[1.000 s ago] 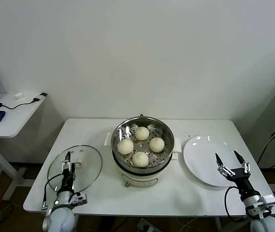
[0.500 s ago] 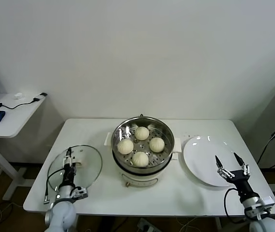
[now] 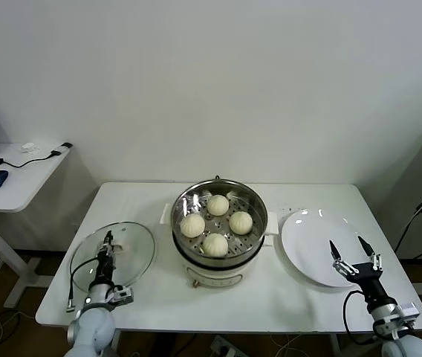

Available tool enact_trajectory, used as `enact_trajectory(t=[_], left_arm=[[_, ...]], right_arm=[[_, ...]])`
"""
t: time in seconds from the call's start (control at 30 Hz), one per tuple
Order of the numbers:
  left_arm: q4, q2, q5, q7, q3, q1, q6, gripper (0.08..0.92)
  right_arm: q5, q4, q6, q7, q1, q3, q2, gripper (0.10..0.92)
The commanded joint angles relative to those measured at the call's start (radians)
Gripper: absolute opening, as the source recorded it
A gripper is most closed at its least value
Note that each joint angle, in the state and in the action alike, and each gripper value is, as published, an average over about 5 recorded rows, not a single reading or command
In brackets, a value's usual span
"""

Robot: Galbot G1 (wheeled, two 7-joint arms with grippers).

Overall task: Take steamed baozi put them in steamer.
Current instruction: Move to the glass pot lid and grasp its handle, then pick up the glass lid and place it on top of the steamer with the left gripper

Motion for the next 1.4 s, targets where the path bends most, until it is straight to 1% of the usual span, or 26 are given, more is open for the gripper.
enact_trajectory(t=[0.03,0.13,0.23,0.4,0.5,0.63,0.73,0.87,1.03,1.13,1.23,1.33,1.4], left_arm=[[-0.032,0.011,-0.019,0.005,-0.003,0.009,-0.01,0.238],[-0.094,0.027,-0.041,0.012,-0.004,0.037,-0.012,0.168],[-0.202,0.059,-0.071,0.024,-0.009,0.083,-0.013,0.146],[-0.41,0.129,-0.133,0.057,-0.046,0.205,-0.008,0.146],[-0.54,0.163,-0.169,0.103,-0.083,0.291,0.005,0.146],[-0.693,0.185,-0.199,0.166,-0.122,0.377,0.036,0.146],[-0.783,0.193,-0.199,0.206,-0.125,0.394,0.075,0.146],[-0.869,0.228,-0.191,0.252,-0.085,0.372,0.139,0.146],[-0.877,0.297,-0.187,0.274,-0.003,0.318,0.216,0.146],[-0.876,0.341,-0.168,0.293,0.117,0.247,0.31,0.146],[-0.876,0.364,-0.112,0.35,0.272,0.14,0.435,0.146],[-0.869,0.348,-0.031,0.443,0.444,0.035,0.545,0.146],[-0.856,0.312,0.027,0.512,0.535,-0.025,0.586,0.146]], right_arm=[[-0.007,-0.006,0.002,-0.001,0.006,0.0,-0.001,0.823],[-0.007,-0.009,0.003,-0.001,0.012,0.0,-0.004,0.823],[-0.005,-0.012,0.003,0.0,0.019,0.003,-0.008,0.823],[-0.004,-0.024,0.003,0.0,0.036,0.005,-0.016,0.823],[-0.005,-0.032,0.002,0.003,0.05,0.003,-0.02,0.823],[-0.006,-0.042,-0.005,0.01,0.07,-0.012,-0.031,0.823],[-0.007,-0.059,-0.012,0.014,0.096,-0.029,-0.039,0.823],[-0.01,-0.089,-0.023,0.021,0.139,-0.054,-0.046,0.823],[-0.022,-0.133,-0.03,0.027,0.184,-0.081,-0.057,0.823],[-0.032,-0.16,-0.03,0.029,0.211,-0.095,-0.061,0.823],[-0.041,-0.181,-0.031,0.031,0.235,-0.108,-0.063,0.823],[-0.046,-0.198,-0.031,0.032,0.255,-0.117,-0.065,0.823],[-0.049,-0.208,-0.03,0.032,0.266,-0.12,-0.065,0.823]])
